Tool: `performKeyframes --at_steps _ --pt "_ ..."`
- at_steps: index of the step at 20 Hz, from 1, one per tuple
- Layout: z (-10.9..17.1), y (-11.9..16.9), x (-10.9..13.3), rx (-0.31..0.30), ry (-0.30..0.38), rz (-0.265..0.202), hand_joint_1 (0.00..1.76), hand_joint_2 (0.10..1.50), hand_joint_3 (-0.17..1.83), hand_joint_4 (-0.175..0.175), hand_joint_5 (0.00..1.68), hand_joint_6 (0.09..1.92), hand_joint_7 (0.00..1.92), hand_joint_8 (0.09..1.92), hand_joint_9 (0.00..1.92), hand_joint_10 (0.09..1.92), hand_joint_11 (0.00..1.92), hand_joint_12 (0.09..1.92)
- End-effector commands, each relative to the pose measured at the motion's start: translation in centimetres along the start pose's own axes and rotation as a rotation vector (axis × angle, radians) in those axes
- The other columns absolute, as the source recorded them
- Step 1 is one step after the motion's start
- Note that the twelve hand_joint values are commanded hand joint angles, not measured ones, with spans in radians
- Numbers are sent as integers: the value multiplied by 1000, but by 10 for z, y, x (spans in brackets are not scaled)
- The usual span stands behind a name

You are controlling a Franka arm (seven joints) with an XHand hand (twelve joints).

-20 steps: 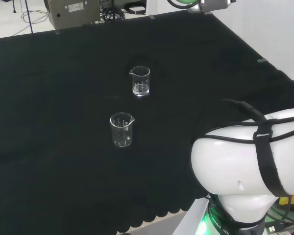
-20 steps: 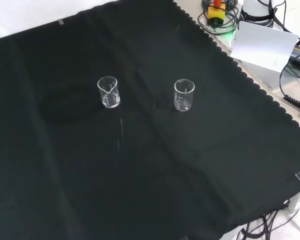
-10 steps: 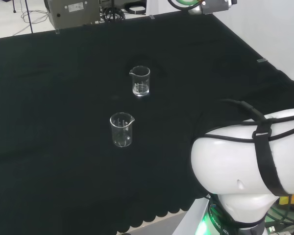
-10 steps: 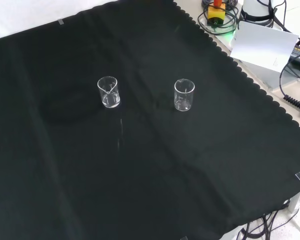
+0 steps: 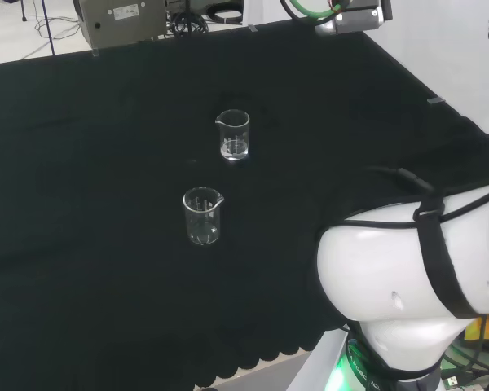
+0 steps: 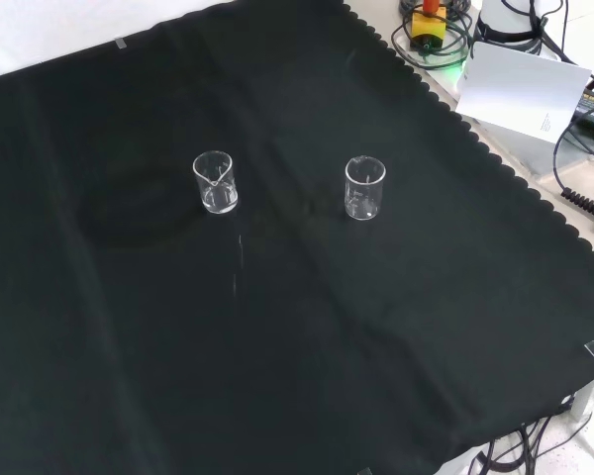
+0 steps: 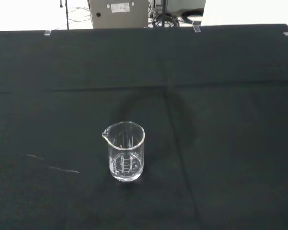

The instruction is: Pick up the beaker on the right.

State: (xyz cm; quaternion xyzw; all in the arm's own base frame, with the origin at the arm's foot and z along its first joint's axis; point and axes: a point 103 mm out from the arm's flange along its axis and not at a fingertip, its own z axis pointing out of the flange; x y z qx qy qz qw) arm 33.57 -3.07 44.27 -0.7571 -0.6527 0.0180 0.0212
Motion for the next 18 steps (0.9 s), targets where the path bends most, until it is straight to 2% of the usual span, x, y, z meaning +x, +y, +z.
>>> performKeyframes --at_steps 1,5,7,9,12,15,18 --pt "36 65 -21 -7 72 1 52 1246 288 -31 324 87 42 542 169 678 0 1388" --pt "57 108 -27 -13 149 -17 92 1238 276 -32 329 87 50 549 183 684 0 1395" --pt "69 128 -31 1 163 -17 115 1231 270 -33 331 87 54 552 190 686 0 1396" --pt "82 145 -32 21 177 -20 162 1210 260 -34 335 87 90 574 287 705 16 1403" --pt "104 163 -29 40 194 -35 271 1152 240 -39 342 87 148 613 392 713 64 1411" --pt "127 178 -25 69 260 -67 475 1035 213 -41 347 87 159 632 403 703 82 1407" --pt "149 187 -22 89 284 -87 616 947 213 -41 354 87 161 643 404 695 93 1406"
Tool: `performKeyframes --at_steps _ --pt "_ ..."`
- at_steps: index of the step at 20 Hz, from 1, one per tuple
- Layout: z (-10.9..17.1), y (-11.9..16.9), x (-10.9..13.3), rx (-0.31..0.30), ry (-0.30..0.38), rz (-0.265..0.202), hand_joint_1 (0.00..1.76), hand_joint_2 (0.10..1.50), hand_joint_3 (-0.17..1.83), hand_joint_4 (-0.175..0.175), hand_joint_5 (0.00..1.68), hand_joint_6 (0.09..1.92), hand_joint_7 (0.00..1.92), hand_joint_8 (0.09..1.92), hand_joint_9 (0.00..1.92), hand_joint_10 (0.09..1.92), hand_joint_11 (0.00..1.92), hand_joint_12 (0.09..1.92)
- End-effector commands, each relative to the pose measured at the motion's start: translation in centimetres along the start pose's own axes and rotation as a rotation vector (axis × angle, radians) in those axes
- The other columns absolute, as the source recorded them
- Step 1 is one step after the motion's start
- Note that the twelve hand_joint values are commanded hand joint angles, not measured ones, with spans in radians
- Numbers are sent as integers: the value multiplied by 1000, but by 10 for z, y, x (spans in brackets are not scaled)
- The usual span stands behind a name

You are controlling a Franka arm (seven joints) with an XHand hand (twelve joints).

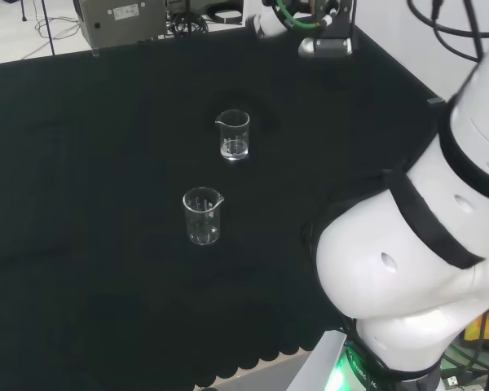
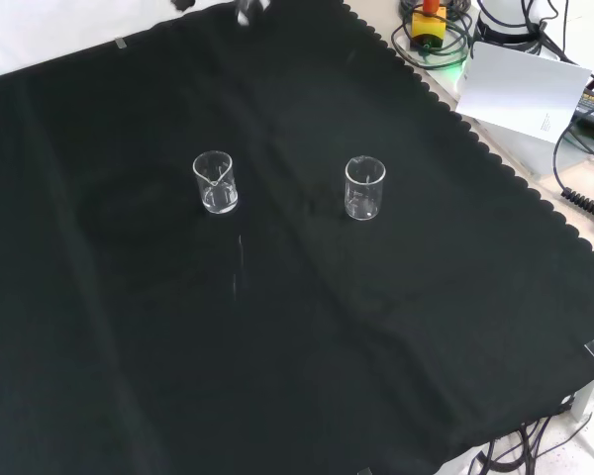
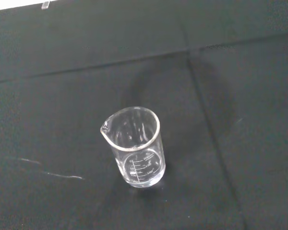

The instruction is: Pick up the beaker on the right.

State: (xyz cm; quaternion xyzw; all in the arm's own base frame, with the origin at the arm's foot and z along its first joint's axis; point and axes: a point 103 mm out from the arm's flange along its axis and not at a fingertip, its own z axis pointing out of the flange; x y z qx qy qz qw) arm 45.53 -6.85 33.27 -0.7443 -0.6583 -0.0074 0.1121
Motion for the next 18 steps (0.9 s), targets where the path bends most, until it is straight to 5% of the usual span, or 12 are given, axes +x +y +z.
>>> performKeyframes --at_steps 1,10,18 --pt "46 66 -12 -7 133 -70 635 919 242 -41 353 87 161 646 401 695 93 1409" --pt "97 94 -28 41 266 -163 675 737 409 -34 314 87 129 650 344 702 80 1421" --pt "132 107 -43 97 269 -169 698 696 438 -33 332 87 138 664 359 704 81 1425"
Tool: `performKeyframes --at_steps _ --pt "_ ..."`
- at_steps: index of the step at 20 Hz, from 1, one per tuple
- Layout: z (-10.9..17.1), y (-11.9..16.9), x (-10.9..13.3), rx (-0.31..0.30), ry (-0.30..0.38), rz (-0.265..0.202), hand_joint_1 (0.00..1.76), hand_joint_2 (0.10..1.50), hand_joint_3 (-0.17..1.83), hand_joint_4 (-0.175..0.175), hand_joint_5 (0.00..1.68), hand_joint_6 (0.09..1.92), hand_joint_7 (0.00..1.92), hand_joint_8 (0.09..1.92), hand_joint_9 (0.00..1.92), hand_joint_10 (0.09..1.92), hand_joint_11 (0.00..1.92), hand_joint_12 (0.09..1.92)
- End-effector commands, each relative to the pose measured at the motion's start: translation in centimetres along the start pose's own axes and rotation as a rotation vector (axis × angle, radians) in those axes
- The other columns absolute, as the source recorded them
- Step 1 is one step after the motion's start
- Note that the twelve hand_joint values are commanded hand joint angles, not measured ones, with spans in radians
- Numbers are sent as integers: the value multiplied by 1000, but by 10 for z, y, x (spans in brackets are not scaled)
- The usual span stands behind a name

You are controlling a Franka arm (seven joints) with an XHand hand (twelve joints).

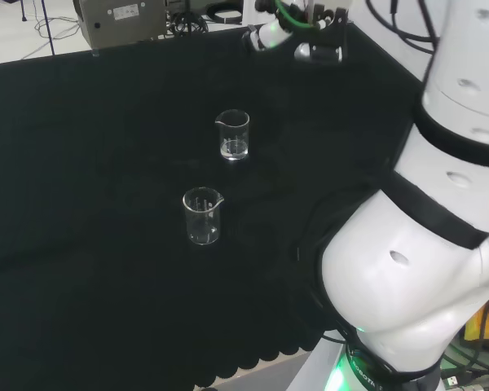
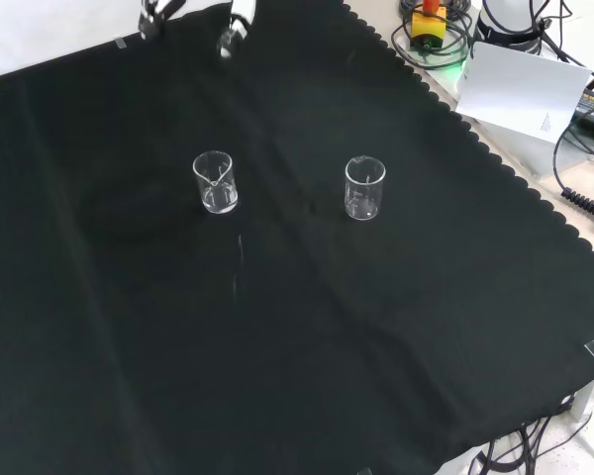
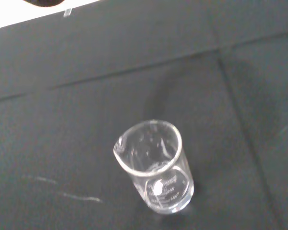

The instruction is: Pick up the beaker on the right.

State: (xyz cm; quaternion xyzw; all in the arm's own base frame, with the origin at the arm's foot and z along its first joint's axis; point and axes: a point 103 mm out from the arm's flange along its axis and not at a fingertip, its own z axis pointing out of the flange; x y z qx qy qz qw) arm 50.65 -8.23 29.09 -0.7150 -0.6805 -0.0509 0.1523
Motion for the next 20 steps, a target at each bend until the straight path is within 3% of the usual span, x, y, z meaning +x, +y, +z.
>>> performKeyframes --at_steps 1,8,14,20 --pt "100 47 -47 91 161 -87 700 688 451 -33 334 87 137 666 360 702 81 1425" --pt "129 47 -54 104 250 -169 731 654 469 -35 350 87 140 671 352 694 75 1424" --pt "149 50 -47 133 267 -246 749 632 477 -35 345 87 132 667 344 688 65 1421" --pt "170 56 -45 153 292 -263 782 584 520 -35 345 87 143 668 382 675 61 1423"
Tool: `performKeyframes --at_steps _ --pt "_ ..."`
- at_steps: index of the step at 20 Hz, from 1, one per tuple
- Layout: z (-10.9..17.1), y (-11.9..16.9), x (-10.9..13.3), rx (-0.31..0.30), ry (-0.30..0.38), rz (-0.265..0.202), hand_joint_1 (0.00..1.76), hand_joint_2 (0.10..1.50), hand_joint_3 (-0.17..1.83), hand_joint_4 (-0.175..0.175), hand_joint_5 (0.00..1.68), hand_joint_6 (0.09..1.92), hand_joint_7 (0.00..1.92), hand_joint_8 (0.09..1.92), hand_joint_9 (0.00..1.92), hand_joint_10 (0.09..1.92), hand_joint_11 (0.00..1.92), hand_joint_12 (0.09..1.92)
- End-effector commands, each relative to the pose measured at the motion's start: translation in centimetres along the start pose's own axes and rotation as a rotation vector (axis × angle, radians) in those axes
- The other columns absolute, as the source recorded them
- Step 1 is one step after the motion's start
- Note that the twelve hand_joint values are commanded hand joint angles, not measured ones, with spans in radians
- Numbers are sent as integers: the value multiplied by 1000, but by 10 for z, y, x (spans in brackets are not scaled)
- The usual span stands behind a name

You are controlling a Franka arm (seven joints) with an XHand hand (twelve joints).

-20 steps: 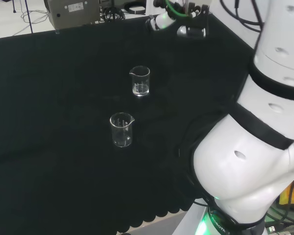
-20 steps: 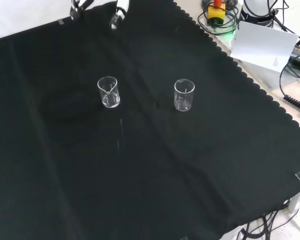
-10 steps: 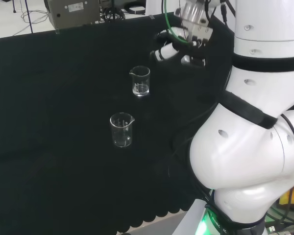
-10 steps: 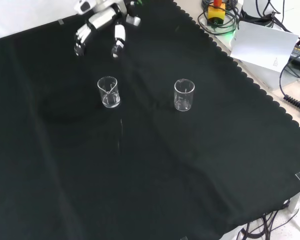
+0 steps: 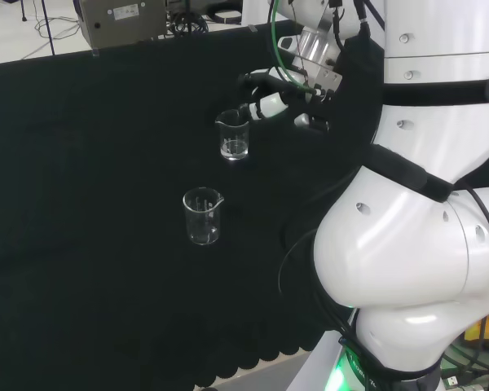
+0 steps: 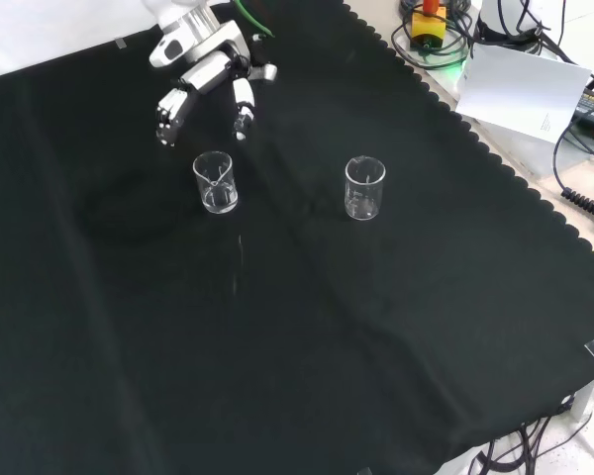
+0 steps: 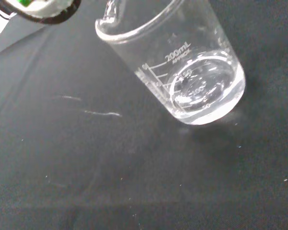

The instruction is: Pick up the beaker on the right.

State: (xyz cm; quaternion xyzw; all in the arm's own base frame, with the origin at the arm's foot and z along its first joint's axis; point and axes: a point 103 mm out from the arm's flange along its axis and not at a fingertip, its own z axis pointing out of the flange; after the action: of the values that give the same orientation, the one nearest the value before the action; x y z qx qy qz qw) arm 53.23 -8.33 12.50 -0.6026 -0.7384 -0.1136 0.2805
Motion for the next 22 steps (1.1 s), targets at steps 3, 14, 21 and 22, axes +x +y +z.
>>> performKeyframes --at_steps 3,14,21,22 --pt "21 11 -10 11 56 -24 846 566 534 -34 349 87 150 668 367 666 25 1429" --pt "40 24 -19 2 154 -100 914 527 614 -28 357 87 103 645 278 650 0 1386" --pt "46 30 -12 -52 181 -163 960 488 689 -30 411 87 242 665 388 636 16 1413" --pt "48 31 -11 -53 185 -166 970 482 699 -30 421 87 282 675 417 631 25 1411"
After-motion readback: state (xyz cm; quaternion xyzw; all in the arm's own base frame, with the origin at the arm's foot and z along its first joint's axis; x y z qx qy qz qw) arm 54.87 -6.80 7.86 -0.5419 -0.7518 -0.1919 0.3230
